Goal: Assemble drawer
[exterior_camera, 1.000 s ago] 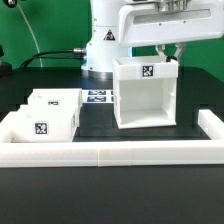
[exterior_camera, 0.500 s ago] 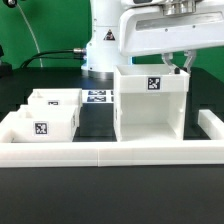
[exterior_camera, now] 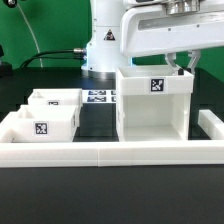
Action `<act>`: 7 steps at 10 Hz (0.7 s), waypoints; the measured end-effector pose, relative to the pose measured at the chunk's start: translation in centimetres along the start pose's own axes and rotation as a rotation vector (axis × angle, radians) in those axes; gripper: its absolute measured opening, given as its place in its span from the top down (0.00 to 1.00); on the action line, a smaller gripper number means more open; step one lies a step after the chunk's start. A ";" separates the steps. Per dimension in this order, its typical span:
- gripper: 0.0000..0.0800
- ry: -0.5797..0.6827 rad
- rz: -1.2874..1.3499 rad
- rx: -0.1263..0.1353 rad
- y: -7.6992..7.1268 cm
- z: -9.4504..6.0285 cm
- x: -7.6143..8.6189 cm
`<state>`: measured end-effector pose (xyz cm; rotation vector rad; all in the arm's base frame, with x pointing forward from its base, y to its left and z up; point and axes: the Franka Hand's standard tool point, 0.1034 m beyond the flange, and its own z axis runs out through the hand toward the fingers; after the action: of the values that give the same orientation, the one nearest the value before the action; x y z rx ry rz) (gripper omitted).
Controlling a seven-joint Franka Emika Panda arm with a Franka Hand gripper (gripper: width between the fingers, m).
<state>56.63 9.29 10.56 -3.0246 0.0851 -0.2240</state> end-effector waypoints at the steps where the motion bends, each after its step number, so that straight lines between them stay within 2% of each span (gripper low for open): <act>1: 0.95 0.003 0.031 0.001 -0.1 0.0 0.1; 6: 0.95 0.015 0.510 0.005 -0.9 -0.2 0.9; 7: 0.95 0.019 0.549 0.006 -0.7 -0.3 1.3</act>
Offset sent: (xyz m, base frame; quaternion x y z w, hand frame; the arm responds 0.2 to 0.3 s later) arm -0.0003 -0.0119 -0.0261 -0.0545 -0.0035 0.3039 0.9511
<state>57.87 9.85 11.09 -2.8503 0.8917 -0.1970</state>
